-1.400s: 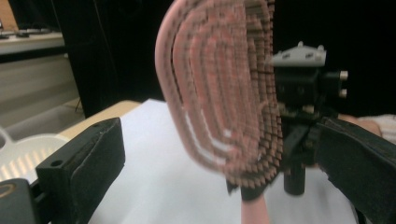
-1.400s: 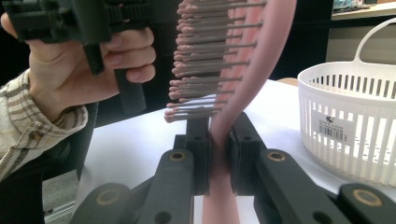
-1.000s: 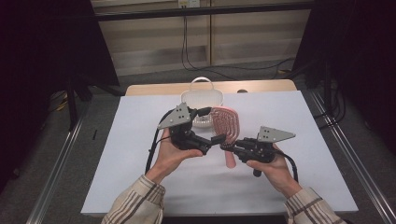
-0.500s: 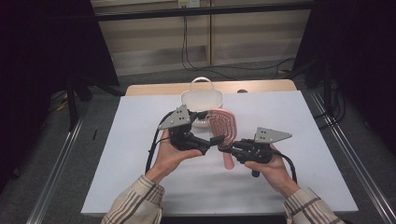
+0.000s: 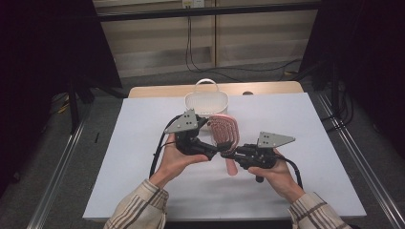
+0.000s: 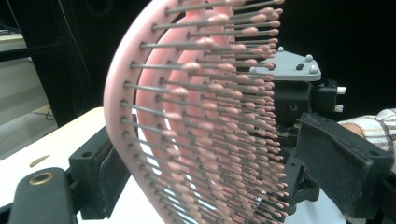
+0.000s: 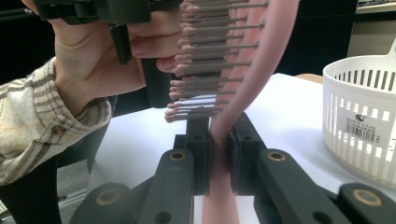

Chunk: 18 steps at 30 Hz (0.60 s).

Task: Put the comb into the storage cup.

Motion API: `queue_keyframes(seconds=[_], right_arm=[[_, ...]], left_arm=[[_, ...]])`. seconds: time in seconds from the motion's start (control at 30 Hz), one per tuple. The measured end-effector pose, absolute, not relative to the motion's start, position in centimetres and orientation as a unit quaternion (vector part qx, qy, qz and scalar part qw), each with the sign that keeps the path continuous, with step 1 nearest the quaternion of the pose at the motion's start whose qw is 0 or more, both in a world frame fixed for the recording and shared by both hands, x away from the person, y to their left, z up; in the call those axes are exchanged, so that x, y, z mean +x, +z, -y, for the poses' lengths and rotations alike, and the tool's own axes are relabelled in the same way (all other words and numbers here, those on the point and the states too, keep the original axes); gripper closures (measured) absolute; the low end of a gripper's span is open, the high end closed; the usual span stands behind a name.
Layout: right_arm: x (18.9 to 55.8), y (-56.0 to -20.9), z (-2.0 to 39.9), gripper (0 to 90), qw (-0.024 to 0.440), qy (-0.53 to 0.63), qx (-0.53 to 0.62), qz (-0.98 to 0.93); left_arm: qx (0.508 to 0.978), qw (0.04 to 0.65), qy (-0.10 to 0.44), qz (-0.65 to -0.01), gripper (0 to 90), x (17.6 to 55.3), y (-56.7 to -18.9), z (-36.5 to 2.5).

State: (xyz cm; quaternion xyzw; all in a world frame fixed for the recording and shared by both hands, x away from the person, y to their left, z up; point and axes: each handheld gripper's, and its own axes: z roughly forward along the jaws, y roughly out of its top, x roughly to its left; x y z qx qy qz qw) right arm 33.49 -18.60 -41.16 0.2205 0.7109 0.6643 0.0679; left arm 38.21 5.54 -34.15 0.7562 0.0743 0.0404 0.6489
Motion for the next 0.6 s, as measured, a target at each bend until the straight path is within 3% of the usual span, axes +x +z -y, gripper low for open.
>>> queue_keyframes(seconds=[0.6], right_arm=[[33.23, -41.12, 18.21, 81.1, 0.06, 0.667, 0.202, -0.714]], left_arm=[[0.751, 0.657, 0.018, -0.061, 24.0, 38.04, -34.32, -5.26]])
